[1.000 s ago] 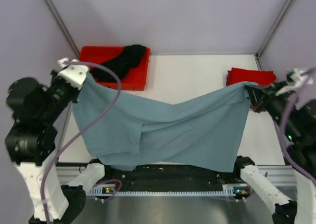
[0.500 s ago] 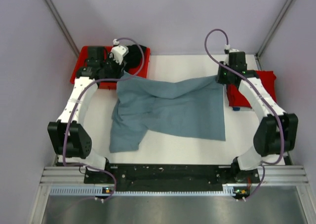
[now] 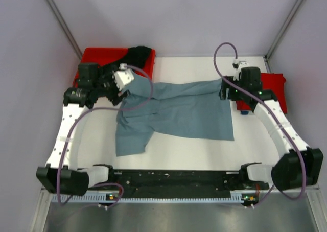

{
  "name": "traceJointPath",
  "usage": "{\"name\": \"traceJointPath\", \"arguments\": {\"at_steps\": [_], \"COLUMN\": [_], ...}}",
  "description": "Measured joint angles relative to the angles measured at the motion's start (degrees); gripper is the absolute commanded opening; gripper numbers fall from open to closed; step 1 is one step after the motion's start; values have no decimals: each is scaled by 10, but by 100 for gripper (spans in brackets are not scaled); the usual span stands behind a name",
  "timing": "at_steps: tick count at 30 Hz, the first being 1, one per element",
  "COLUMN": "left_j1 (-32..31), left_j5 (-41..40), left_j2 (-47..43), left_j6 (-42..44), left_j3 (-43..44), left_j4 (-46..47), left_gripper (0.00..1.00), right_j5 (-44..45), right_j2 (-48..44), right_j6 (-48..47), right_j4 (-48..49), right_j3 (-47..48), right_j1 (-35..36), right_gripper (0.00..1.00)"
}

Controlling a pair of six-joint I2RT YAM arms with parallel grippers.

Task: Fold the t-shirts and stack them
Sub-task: Flatten out the tshirt

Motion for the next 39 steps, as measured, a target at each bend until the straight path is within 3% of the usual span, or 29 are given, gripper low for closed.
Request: {"name": "traceJointPath", "arguments": {"at_steps": [4, 9, 12, 15, 19, 23, 25, 27, 28, 29, 30, 32, 36, 39], "left_j1": [-4, -5, -5, -5, -5, -10, -15, -19, -20, -20, -21, -21, -22, -22], "left_j5": [21, 3, -26, -56, -77, -84, -92, -95, -95, -94, -93, -90, -86, -92], "left_j2": [-117, -155, -148, -148, -146, -140, -136, -137, -137, -137, -137, -137, -141, -159], "left_j6": [186, 360, 416, 445, 455, 459, 461, 452, 448, 443, 438, 423, 364, 295], "left_j3": [-125, -285, -361, -417, -464, -503, -528, -529, -529, -529, -528, -525, -494, -410], "left_j4": [-127, -245, -264, -255, -211, -161, -135, -131, -130, -128, -124, -113, -112, -125], "left_gripper": [86, 89, 89, 92, 95, 92, 83, 49, 33, 7, 0, 0, 0, 0], "right_j5": [-55, -117, -94, -57, -10, 29, 33, 33, 34, 37, 41, 54, 62, 60], "right_j2": [-133, -212, -174, -76, 34, 88, 112, 120, 123, 123, 123, 123, 111, 57], "right_j6": [-69, -245, -323, -382, -422, -436, -440, -439, -439, -439, -442, -443, -439, -439], "right_j4": [-6, -31, -81, -114, -128, -118, -119, -125, -126, -127, -127, -125, -128, -148], "right_j3": [-98, -172, -180, -181, -196, -198, -193, -186, -185, -186, -186, -186, -187, -187], "right_j1": [63, 114, 125, 165, 181, 181, 181, 182, 183, 184, 186, 189, 191, 193], "right_gripper": [73, 70, 74, 74, 74, 70, 65, 48, 31, 19, 10, 0, 0, 0]}}
